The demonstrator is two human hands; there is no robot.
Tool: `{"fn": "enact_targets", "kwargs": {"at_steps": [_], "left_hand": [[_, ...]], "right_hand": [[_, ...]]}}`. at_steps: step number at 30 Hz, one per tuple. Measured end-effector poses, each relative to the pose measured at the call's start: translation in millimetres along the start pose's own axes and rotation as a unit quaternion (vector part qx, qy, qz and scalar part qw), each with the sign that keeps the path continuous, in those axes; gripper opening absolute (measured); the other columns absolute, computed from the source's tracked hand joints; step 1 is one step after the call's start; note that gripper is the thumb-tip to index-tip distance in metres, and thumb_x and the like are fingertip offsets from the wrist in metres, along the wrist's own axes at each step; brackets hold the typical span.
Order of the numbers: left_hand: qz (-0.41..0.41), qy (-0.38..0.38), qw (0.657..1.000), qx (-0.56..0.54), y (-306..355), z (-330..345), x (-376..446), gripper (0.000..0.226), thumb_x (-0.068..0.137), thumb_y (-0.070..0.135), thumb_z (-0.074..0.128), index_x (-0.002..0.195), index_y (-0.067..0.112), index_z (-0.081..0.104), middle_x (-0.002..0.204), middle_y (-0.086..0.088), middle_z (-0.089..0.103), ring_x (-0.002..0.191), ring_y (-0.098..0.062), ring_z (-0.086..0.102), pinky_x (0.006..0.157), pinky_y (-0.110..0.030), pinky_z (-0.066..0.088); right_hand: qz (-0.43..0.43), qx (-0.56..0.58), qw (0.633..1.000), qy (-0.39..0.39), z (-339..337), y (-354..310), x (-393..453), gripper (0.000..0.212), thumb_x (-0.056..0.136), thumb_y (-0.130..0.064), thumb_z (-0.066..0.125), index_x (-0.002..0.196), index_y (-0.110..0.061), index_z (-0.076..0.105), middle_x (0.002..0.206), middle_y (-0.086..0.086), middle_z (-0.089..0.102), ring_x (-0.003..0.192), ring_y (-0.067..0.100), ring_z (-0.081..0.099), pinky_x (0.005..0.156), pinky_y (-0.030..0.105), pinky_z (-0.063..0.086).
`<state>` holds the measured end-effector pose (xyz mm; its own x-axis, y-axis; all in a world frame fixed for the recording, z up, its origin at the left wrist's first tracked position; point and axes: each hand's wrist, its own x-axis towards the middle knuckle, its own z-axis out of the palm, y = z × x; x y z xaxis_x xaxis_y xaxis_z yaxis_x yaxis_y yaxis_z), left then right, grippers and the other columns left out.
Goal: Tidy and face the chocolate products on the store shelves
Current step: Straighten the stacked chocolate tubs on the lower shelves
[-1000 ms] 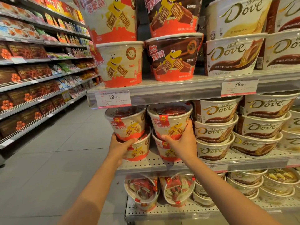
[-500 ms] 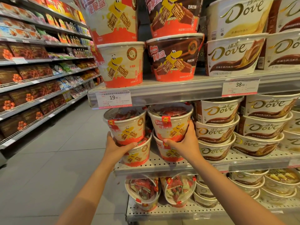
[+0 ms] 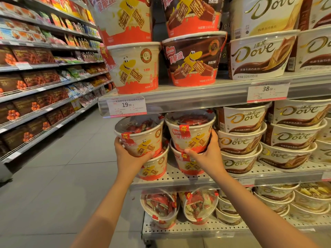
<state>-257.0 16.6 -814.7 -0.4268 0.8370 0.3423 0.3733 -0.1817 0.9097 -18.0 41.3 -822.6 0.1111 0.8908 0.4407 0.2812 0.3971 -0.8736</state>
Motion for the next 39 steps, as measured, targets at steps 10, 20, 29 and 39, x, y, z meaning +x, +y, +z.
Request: {"fn": "enact_targets", "kwargs": {"at_steps": [10,20,29,39], "left_hand": [[0.015,0.053,0.998,-0.001,2,14,-8,0.115,0.051,0.028,0.091,0.140,0.027,0.019,0.140,-0.003,0.039,0.125,-0.018,0.045,0.099,-0.040,0.045],[0.019,0.062,0.998,0.008,2,19,-9,0.115,0.057,0.029,0.089,0.144,0.026,0.015,0.145,-0.002,0.035,0.131,-0.019,0.040,0.103,-0.045,0.041],[0.038,0.067,0.997,0.008,-1,24,-10,0.112,0.060,0.030,0.086,0.145,0.030,0.013,0.144,0.002,0.037,0.130,-0.016,0.041,0.103,-0.042,0.042],[-0.014,0.129,0.991,0.039,-73,29,-83,0.106,0.056,0.039,0.084,0.141,0.012,0.025,0.140,-0.008,0.033,0.128,-0.015,0.034,0.104,-0.024,0.031]], "right_hand": [[0.023,0.011,0.999,0.029,2,2,-3,0.101,0.057,-0.030,0.088,0.137,-0.014,0.029,0.129,0.001,0.051,0.116,0.013,0.050,0.099,0.032,0.045],[0.021,0.021,0.998,0.051,4,6,-3,0.106,0.051,-0.032,0.091,0.137,-0.015,0.031,0.130,0.000,0.049,0.118,0.013,0.049,0.101,0.034,0.045],[-0.004,-0.008,0.999,0.031,0,14,-6,0.105,0.062,-0.040,0.083,0.144,-0.018,0.022,0.143,0.001,0.039,0.130,0.013,0.040,0.106,0.038,0.040],[-0.105,-0.049,0.992,0.049,-23,68,-91,0.030,0.084,-0.025,0.060,0.108,-0.009,0.051,0.105,0.001,0.049,0.098,-0.003,0.046,0.084,0.007,0.036]]}}
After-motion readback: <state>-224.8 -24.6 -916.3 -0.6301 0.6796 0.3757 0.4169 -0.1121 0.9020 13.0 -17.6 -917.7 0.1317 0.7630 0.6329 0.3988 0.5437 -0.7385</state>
